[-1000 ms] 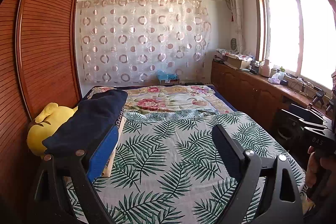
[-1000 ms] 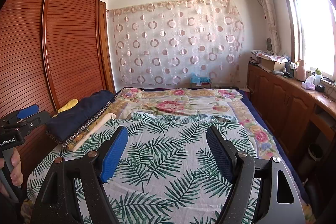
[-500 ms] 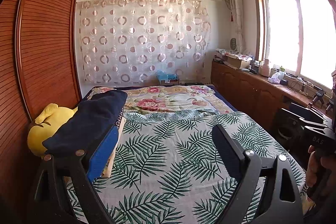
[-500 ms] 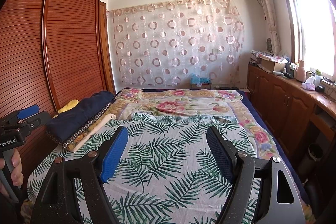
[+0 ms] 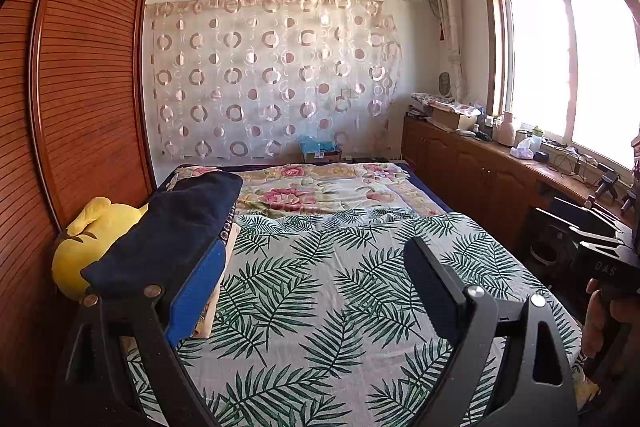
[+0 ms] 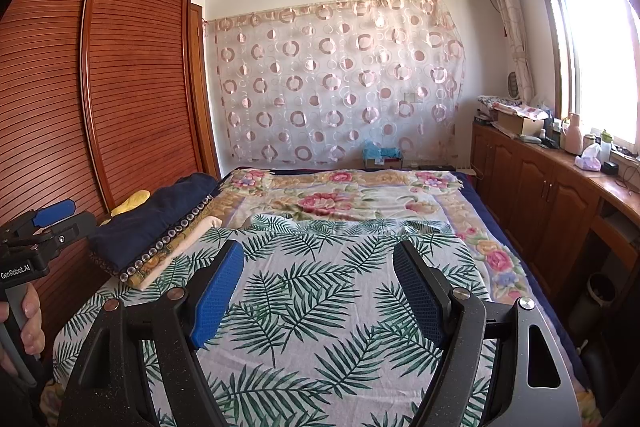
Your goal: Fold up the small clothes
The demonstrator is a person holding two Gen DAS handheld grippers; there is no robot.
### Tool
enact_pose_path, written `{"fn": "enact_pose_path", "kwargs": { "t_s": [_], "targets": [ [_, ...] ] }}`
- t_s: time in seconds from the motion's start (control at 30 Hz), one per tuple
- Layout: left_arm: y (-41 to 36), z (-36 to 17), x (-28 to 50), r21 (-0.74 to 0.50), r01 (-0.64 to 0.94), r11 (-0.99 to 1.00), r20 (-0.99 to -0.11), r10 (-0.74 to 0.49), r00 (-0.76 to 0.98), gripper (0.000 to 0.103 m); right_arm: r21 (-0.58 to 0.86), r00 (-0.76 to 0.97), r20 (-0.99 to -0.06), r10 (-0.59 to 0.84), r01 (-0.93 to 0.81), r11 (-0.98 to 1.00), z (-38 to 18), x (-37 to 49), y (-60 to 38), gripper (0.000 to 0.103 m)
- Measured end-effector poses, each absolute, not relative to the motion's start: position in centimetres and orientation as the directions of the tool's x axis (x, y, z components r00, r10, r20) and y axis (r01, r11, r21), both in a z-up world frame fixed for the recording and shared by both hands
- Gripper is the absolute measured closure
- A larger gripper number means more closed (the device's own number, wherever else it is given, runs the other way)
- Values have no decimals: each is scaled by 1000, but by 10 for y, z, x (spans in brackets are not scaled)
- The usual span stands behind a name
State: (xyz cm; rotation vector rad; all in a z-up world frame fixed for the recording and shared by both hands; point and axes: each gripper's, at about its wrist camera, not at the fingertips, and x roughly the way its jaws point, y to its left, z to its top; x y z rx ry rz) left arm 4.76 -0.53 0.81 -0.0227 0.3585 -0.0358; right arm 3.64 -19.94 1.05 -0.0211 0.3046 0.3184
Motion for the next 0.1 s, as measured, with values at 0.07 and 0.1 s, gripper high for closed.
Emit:
{"fn": "enact_pose_path", "kwargs": {
  "t_s": [0.07, 0.1],
  "targets": [
    [-6, 8, 48, -27, 30, 999, -350, -38, 936, 12, 27, 904, -298, 305, -312, 950, 10, 36, -200, 24],
    [-5, 8, 48, -27, 31, 999, -351, -38, 935, 12, 28, 904, -299, 305, -312, 950, 10, 37, -200, 24]
  ]
}}
